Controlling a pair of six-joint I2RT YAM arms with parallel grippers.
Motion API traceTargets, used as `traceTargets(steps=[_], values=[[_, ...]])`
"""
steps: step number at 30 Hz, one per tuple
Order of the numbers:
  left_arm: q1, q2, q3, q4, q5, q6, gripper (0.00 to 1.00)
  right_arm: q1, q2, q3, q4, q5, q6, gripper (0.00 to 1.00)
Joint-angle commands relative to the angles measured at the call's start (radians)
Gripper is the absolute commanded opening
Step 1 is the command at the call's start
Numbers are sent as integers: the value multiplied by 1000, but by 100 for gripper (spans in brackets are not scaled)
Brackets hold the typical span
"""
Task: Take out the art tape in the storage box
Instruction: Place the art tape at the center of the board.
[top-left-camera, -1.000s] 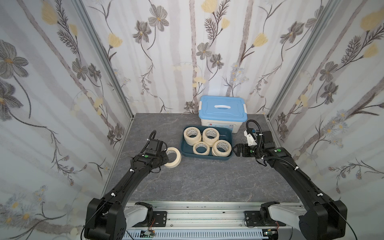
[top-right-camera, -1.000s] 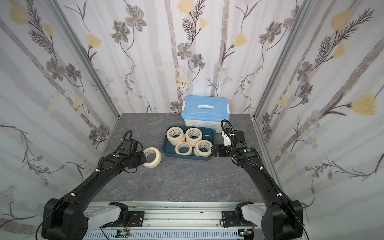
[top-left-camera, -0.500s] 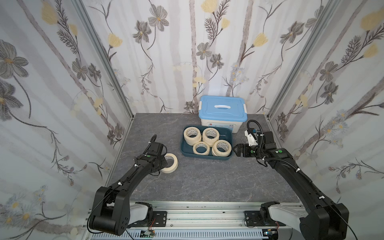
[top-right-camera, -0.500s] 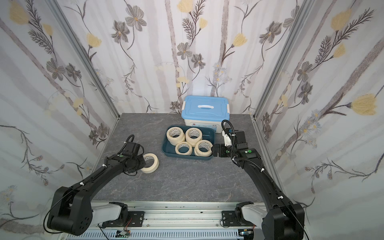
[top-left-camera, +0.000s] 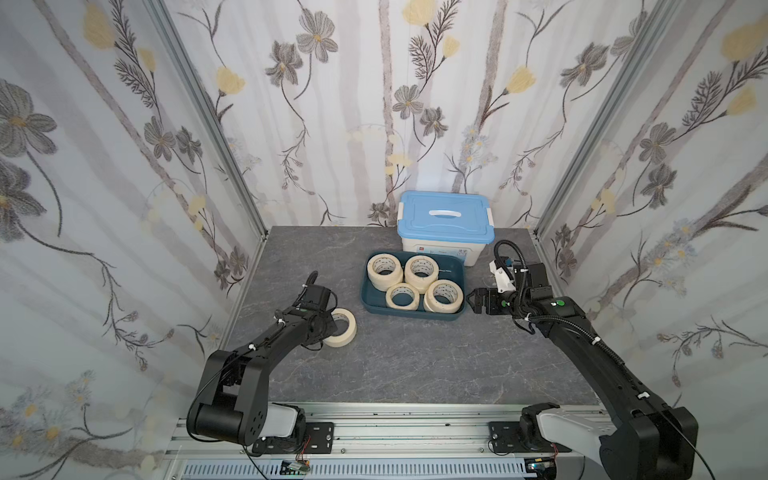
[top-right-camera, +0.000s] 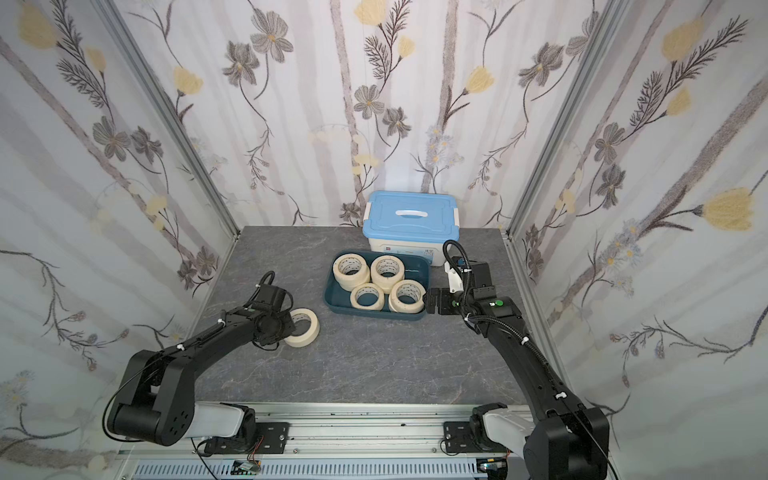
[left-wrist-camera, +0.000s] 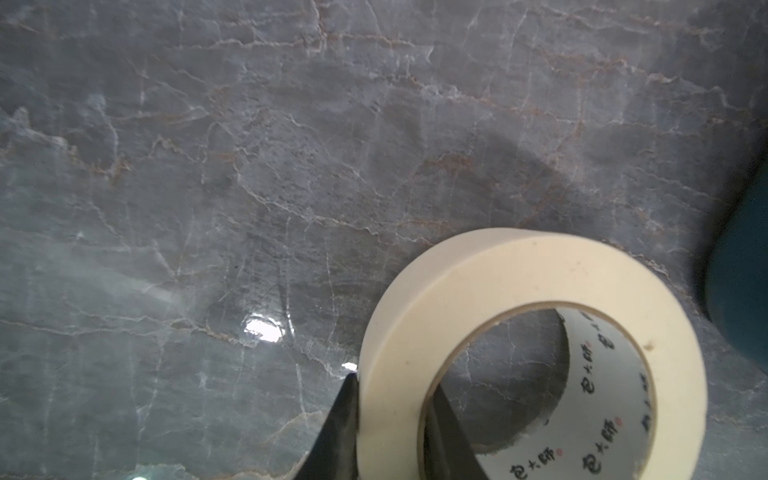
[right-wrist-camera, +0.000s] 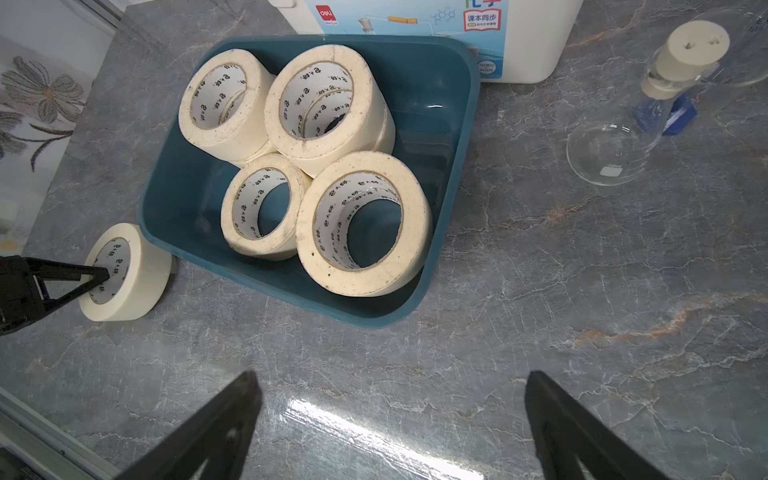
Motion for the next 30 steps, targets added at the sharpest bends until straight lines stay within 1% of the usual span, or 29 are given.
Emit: traceTargets(steps=[1, 2, 3, 6, 15, 18, 24, 30], values=[[1, 10, 10, 33, -29, 1, 8, 1, -5, 1, 5, 8, -4, 100], [0, 12, 10, 33, -28, 1, 12, 1, -5, 1, 6, 9, -5, 100], [1, 14, 8, 36, -23, 1, 18, 1, -4, 2, 6, 9, -4, 100], [0, 13, 7, 34, -23, 1, 29, 1, -4, 2, 5, 10, -4, 100], [1, -34, 36, -10, -39, 26, 45, 1, -7, 8, 4, 15, -7, 100], [0, -70, 57, -11, -19, 40, 60, 1, -9, 8, 5, 17, -6, 100], [-3, -127, 114, -7, 40, 71, 82, 2, -8, 10, 4, 19, -5, 100], [-21, -176, 159, -4, 77, 98, 99, 1, -11, 10, 4, 18, -4, 100]])
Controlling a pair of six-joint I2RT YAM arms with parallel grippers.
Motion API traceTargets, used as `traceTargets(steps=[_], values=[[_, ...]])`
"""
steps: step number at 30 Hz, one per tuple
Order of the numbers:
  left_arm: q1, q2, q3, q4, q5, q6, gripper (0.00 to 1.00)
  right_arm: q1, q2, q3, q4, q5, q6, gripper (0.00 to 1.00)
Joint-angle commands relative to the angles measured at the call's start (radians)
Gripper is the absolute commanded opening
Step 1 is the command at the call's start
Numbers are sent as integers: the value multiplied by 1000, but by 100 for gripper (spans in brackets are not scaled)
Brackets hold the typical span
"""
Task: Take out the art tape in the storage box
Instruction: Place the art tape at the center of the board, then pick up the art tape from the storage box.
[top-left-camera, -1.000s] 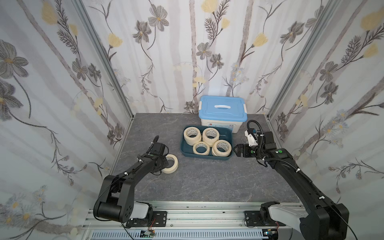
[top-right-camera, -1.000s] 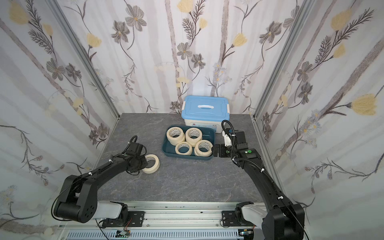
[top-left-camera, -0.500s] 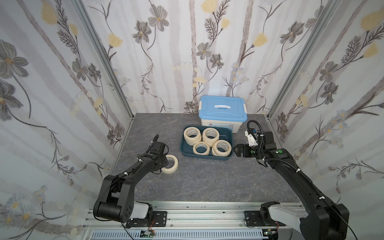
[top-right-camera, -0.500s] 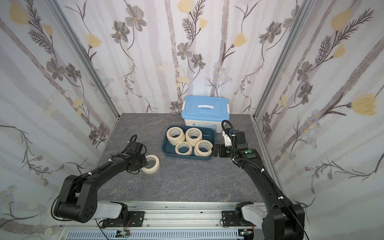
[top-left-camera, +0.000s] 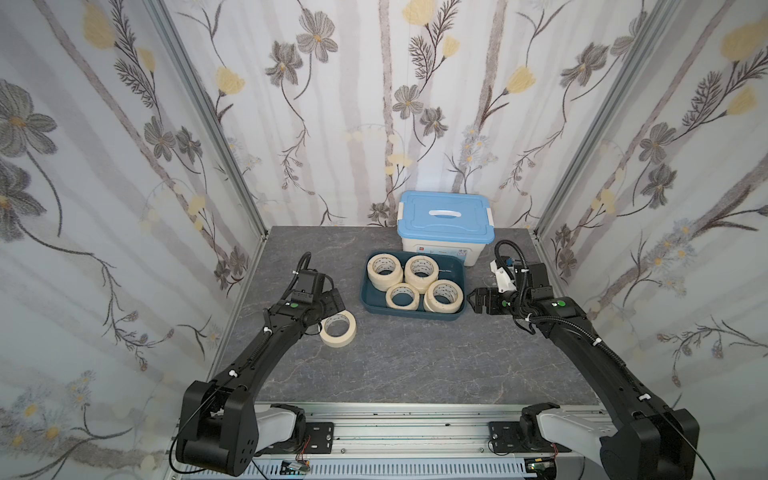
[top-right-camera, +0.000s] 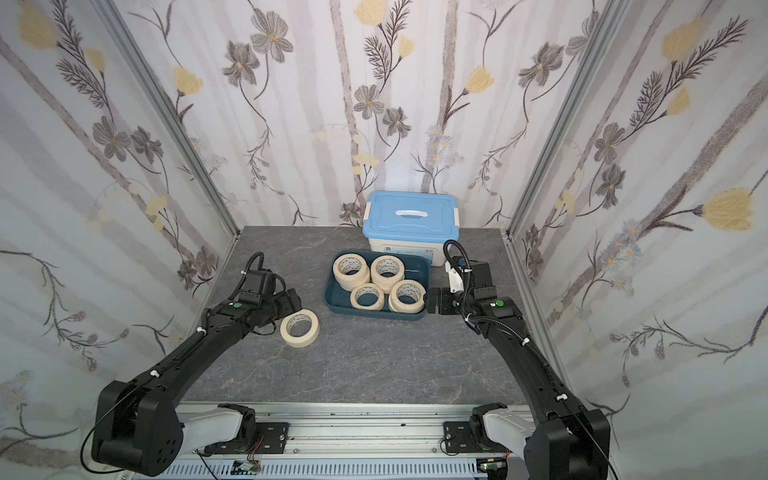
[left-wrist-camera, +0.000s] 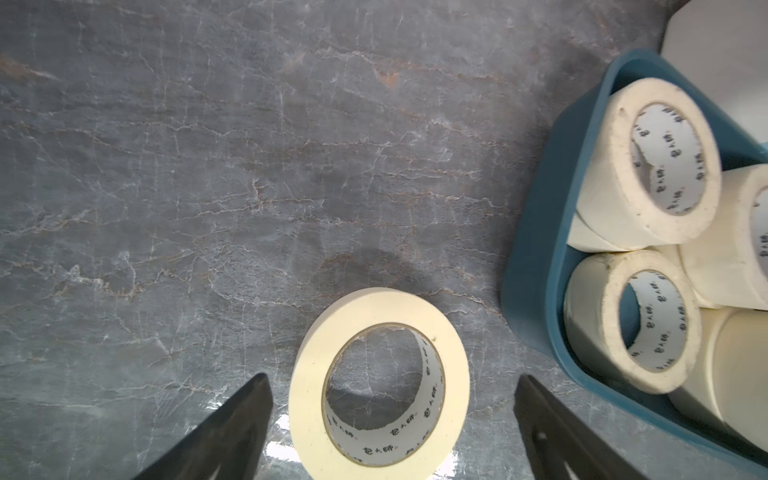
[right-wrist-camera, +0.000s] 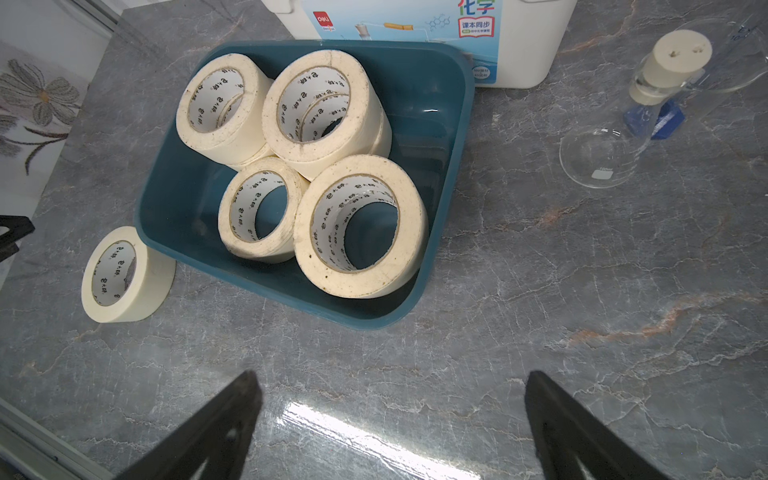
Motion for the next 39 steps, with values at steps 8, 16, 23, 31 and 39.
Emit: traceTargets(steps=[8, 16, 23, 31, 39], values=[[-57, 56, 105, -15, 59, 59, 100, 0, -4, 10, 6, 1, -1, 100], [-148, 223, 255, -38, 87, 93, 95, 0, -19, 10, 4, 1, -3, 100], [-223, 394, 396, -51, 104, 96, 89, 1, -46, 11, -2, 12, -8, 100], [-274, 589, 538, -76, 112, 95, 82, 0, -66, 4, -16, 20, -11, 100], [-284, 712, 595, -72, 130, 88, 75, 1, -72, -5, -23, 26, -15, 100]])
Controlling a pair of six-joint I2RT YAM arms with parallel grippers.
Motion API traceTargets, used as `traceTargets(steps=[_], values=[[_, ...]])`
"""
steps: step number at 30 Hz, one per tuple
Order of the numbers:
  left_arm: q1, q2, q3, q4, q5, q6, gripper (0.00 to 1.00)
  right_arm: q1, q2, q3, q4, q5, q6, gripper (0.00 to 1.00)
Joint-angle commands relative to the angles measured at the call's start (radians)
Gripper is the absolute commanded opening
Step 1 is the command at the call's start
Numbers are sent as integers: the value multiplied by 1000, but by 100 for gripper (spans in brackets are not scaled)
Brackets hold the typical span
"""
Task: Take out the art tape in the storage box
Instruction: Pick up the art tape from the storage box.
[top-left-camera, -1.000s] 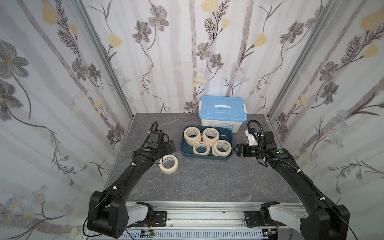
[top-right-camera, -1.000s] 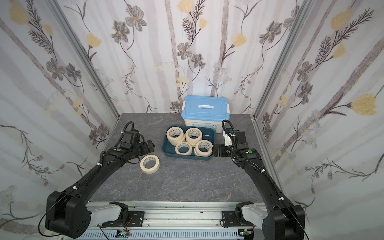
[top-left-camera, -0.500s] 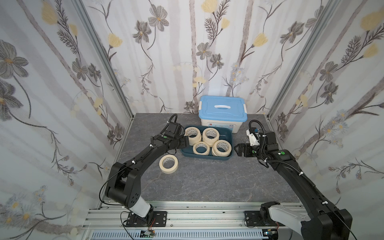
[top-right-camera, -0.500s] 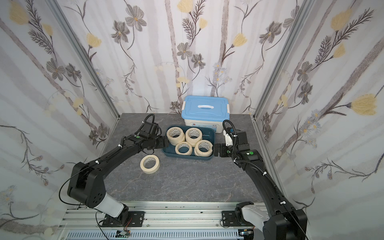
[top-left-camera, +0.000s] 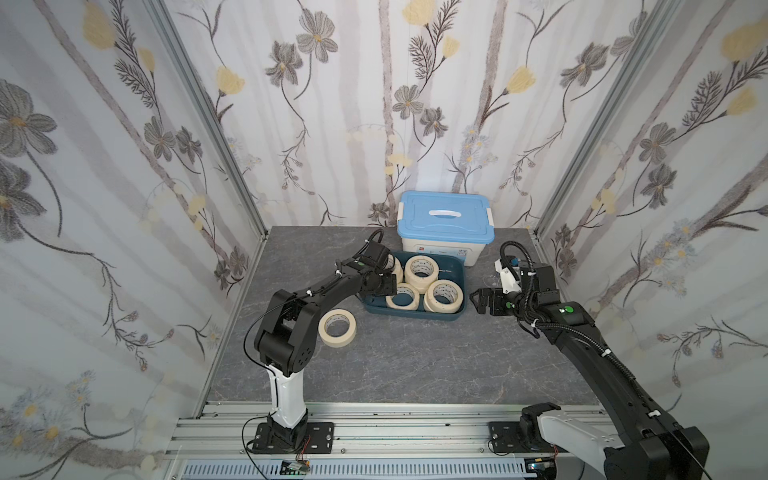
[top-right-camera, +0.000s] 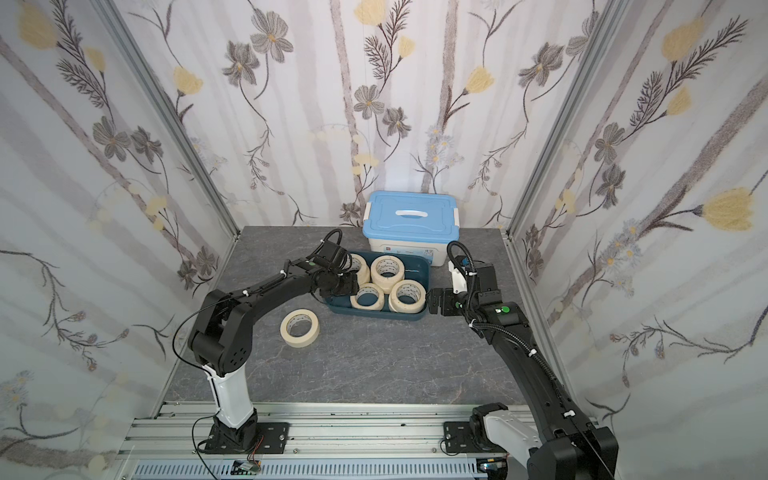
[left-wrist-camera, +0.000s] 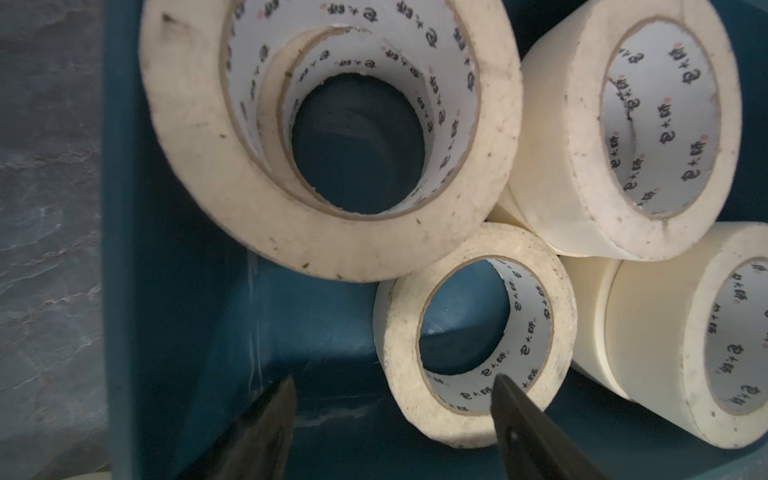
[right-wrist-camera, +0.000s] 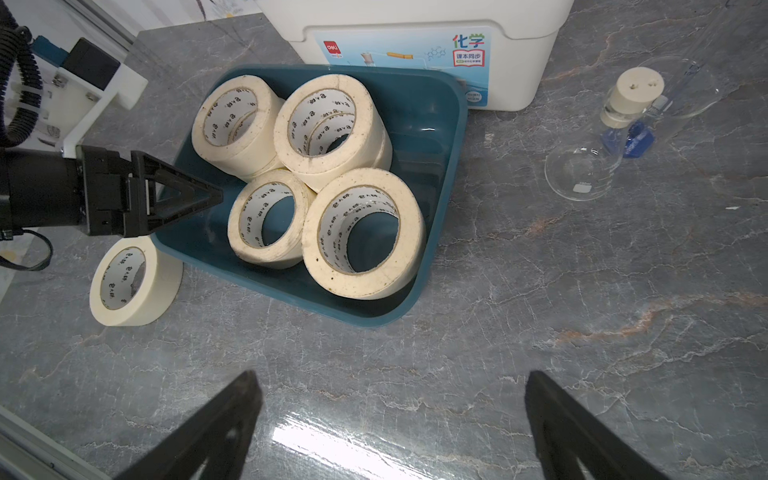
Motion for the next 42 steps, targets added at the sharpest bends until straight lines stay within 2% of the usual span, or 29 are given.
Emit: traceTargets(steps=[1, 19, 22, 25, 33, 42], values=[[0, 37, 45, -10, 19, -2, 75, 1, -6, -2, -7, 9, -13, 100], [-11, 156, 87, -4, 37, -26, 58, 1, -18, -6, -10, 13, -9, 100], [-11, 166, 88, -4, 38, -27, 49, 0, -21, -6, -10, 13, -9, 100], [-10, 169, 89, -4, 46, -29, 45, 1, -25, -37, -10, 17, -7, 100], [-16, 157, 90, -4, 55, -34, 26, 0, -24, -39, -10, 14, -4, 100], [-21, 131, 91, 3, 63, -44, 16, 1, -26, -43, -10, 13, -4, 100]])
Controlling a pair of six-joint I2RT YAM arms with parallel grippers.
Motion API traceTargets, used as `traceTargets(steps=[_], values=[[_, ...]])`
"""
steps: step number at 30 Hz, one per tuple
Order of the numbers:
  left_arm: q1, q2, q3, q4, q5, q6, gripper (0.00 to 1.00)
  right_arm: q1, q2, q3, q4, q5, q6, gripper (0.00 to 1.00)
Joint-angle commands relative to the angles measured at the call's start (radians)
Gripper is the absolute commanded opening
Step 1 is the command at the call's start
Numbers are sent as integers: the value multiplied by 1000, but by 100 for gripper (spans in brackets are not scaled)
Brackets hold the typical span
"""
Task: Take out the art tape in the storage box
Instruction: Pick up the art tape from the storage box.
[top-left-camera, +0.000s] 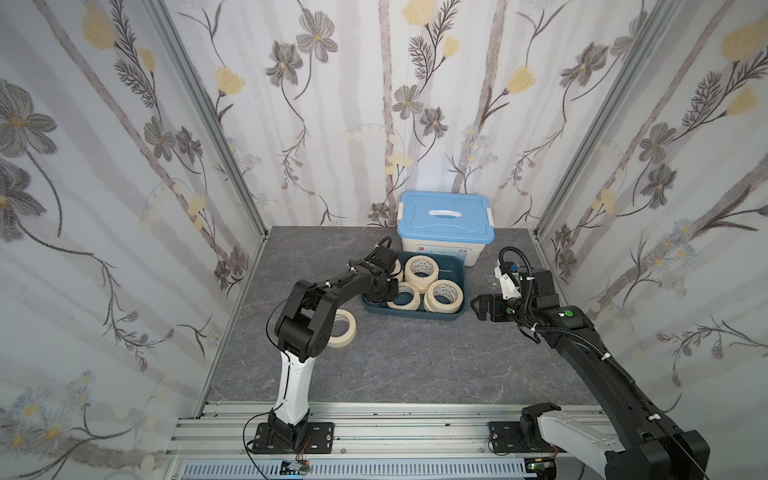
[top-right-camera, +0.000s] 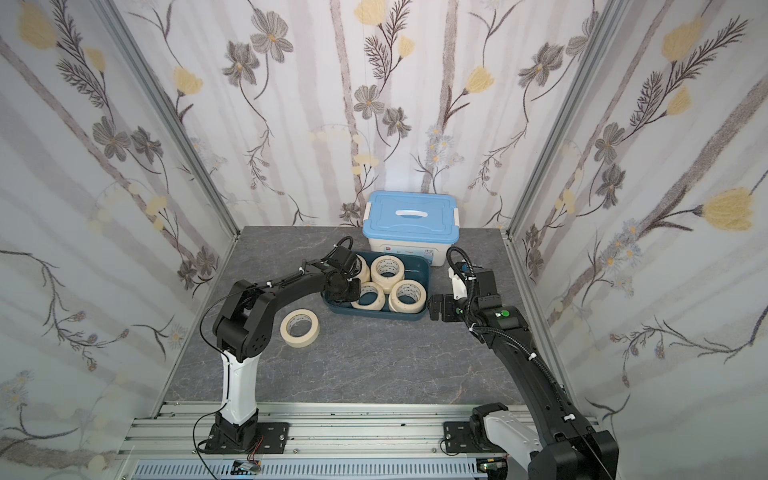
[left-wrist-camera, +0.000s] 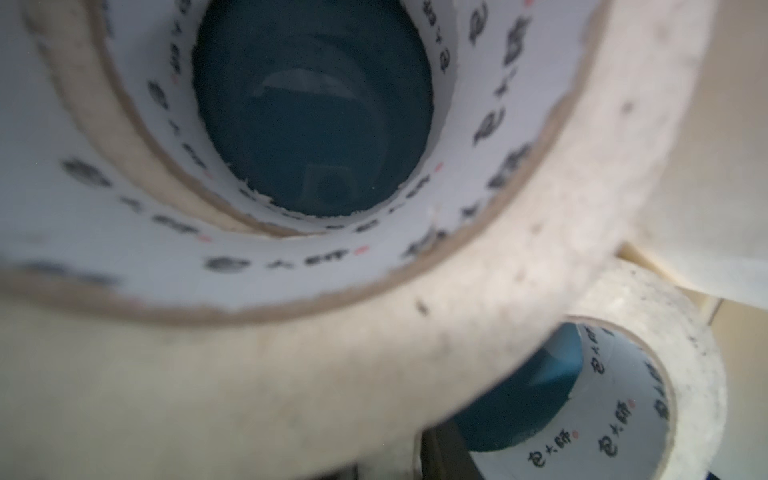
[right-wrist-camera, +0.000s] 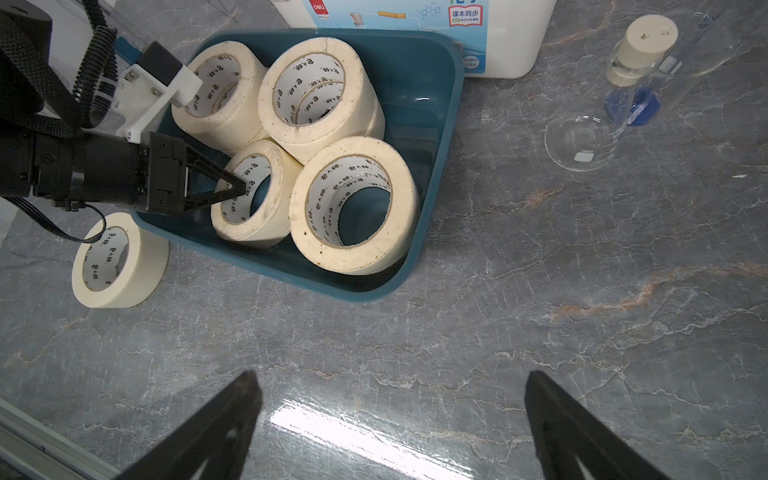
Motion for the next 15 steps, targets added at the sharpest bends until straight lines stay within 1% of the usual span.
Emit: traceTargets(steps=[1, 15], values=[[-1, -23, 6, 27, 17, -20, 15, 0, -4, -2, 15, 9, 2, 100], [-1, -105, -1, 13, 25, -16, 9, 0, -14, -7, 15, 12, 2, 100]])
